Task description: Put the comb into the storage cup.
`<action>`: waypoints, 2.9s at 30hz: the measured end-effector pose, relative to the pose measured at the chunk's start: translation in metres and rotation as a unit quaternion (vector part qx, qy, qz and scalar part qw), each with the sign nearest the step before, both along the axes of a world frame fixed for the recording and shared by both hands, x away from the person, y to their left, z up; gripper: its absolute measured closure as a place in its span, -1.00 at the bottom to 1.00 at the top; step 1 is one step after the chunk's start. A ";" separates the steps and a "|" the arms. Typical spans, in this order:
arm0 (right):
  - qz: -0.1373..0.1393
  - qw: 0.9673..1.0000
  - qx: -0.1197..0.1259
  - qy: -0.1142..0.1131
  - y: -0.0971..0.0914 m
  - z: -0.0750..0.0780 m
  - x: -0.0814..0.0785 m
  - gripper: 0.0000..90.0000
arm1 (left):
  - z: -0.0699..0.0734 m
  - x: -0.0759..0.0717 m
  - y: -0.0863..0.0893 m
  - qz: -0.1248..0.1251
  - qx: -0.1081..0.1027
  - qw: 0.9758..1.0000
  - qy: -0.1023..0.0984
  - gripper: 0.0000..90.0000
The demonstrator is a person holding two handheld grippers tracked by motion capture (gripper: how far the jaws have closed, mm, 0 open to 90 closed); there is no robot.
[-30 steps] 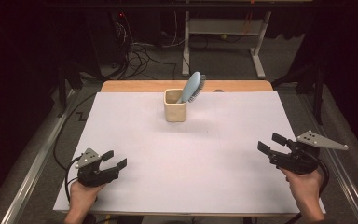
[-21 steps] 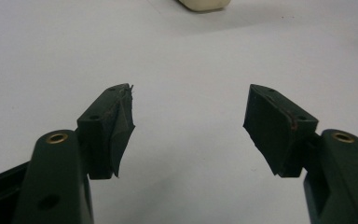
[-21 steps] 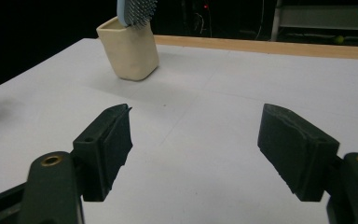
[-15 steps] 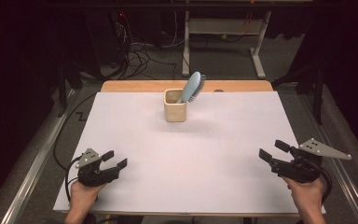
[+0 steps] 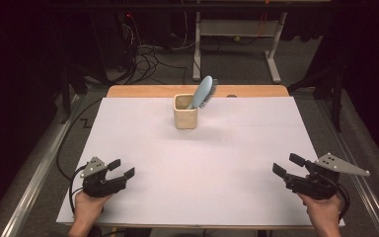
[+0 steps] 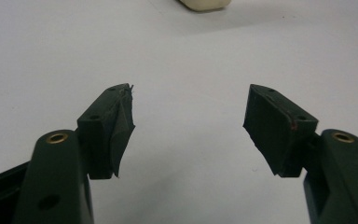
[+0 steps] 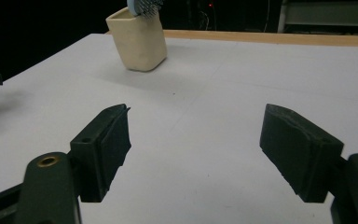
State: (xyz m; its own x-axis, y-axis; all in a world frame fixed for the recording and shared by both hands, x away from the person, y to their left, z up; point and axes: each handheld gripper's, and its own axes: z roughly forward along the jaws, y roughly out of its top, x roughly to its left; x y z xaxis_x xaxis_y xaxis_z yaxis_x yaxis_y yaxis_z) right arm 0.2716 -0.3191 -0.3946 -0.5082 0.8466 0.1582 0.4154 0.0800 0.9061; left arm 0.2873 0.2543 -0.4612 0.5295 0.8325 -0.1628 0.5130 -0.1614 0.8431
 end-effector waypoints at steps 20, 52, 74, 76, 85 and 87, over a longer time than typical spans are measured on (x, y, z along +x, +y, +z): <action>-0.006 1.000 0.002 0.001 0.000 -0.014 -0.009 -0.44 | 0.000 -0.001 0.001 0.001 0.000 1.000 -0.002 -0.26; -0.062 0.998 -0.002 0.011 -0.021 -0.046 -0.013 -0.43 | 0.000 -0.001 0.000 0.001 0.001 1.000 -0.002 -0.26; -0.071 0.997 -0.019 0.008 -0.021 -0.064 -0.020 -0.40 | 0.001 -0.001 0.000 -0.002 0.005 1.000 -0.001 -0.26; -0.071 0.997 -0.026 0.014 -0.020 -0.066 -0.020 -0.40 | 0.001 -0.002 0.000 0.001 0.003 1.000 -0.005 -0.25; -0.075 0.997 -0.032 0.012 -0.019 -0.066 -0.023 -0.38 | 0.001 -0.002 0.001 0.003 0.000 1.000 -0.005 -0.25; -0.073 0.997 -0.031 0.012 -0.020 -0.066 -0.023 -0.38 | 0.001 -0.002 0.001 0.005 -0.002 1.000 -0.004 -0.25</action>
State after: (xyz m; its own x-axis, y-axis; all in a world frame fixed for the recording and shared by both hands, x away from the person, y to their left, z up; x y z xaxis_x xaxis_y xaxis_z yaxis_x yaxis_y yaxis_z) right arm 0.2488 -0.3393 -0.4609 -0.3748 0.9201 0.1142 0.4481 0.0719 0.8911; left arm 0.2854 0.2552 -0.4602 0.5229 0.8370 -0.1612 0.5071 -0.1534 0.8481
